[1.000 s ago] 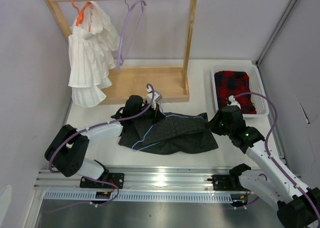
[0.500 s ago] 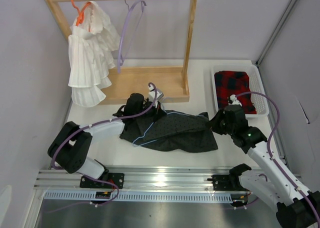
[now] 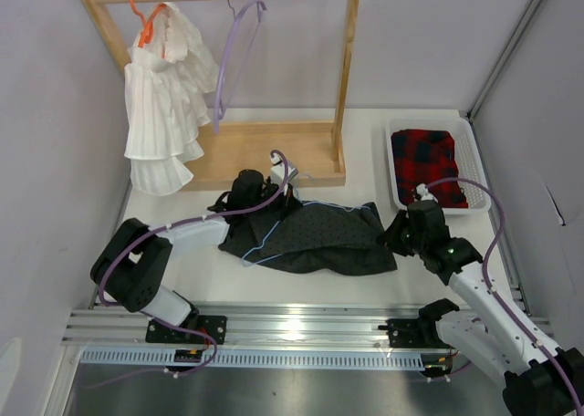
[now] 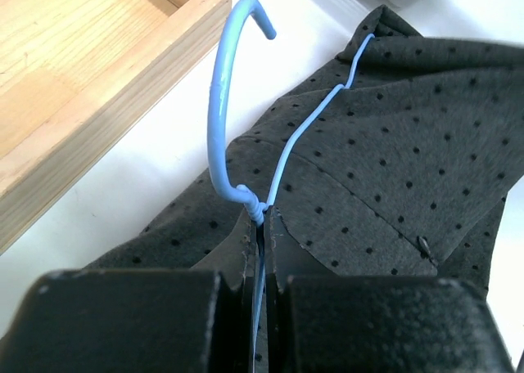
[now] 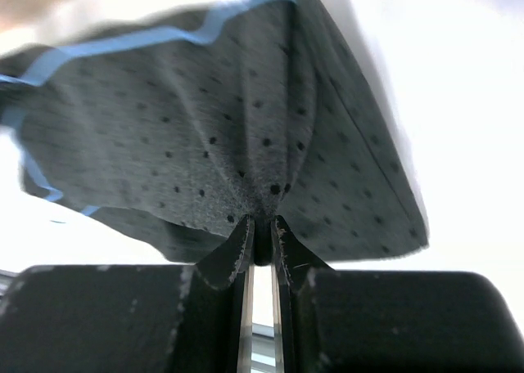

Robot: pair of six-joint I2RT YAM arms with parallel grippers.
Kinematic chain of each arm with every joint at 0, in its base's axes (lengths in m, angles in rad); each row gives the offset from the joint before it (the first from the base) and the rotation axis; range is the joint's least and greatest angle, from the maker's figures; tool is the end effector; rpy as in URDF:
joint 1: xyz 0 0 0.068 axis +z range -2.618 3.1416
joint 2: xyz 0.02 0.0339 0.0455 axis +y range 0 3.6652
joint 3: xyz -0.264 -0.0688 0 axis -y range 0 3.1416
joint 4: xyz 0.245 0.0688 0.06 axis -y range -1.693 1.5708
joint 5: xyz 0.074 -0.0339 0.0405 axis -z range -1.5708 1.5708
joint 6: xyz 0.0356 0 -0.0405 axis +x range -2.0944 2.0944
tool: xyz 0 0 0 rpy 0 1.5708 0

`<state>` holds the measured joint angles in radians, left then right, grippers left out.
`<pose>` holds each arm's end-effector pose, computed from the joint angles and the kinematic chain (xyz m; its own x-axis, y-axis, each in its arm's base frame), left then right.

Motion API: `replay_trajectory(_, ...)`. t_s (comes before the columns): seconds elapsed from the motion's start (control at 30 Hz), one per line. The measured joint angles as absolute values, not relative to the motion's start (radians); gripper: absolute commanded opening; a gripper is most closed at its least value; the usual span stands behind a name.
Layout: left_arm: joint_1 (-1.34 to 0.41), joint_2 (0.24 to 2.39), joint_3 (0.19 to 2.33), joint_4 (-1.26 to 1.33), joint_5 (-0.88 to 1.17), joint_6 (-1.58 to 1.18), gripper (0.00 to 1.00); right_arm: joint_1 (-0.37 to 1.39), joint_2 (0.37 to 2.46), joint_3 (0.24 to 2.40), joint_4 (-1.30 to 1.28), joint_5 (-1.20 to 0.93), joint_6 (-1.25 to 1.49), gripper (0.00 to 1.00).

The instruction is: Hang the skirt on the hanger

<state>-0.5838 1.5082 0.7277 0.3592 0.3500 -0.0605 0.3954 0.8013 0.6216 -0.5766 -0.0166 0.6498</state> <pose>0.2585 -0.1854 0.2033 -0.3877 0.1880 -0.9024 0.7568 0.6238 -0.1951 0.1546 0.0652 0.2432 -0.7440 0.3450 -0.5722 0.0676 0.8909 0.4492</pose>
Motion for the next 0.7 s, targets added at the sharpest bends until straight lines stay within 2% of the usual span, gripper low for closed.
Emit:
replay_trajectory(0.13,-0.584,1.508,0.728,0.361,0.345,-0.06,0.0,0.4,0.816,0.547,-0.571,-0.016,0.655,0.17)
replay_trajectory(0.17,-0.584,1.508,0.728,0.361,0.344,-0.06,0.0,0.406,0.825,0.543,-0.57,-0.015,0.661,0.3)
replay_trajectory(0.23,-0.584,1.508,0.727,0.361,0.342,-0.06,0.0,0.428,0.849,0.543,-0.56,0.007,0.677,0.44)
replay_trajectory(0.27,-0.583,1.508,0.727,0.362,0.337,-0.06,0.0,0.44,0.857,0.543,-0.559,0.022,0.685,0.56)
replay_trajectory(0.33,-0.579,1.508,0.727,0.371,0.322,-0.06,0.0,0.471,0.861,0.543,-0.564,0.059,0.699,0.63)
replay_trajectory(0.5,-0.569,1.508,0.728,0.381,0.298,-0.06,0.0,0.559,0.841,0.572,-0.573,0.164,0.73,0.63)
replay_trajectory(0.7,-0.569,1.508,0.728,0.381,0.295,-0.059,0.0,0.746,0.888,0.615,-0.477,0.213,0.794,0.57)
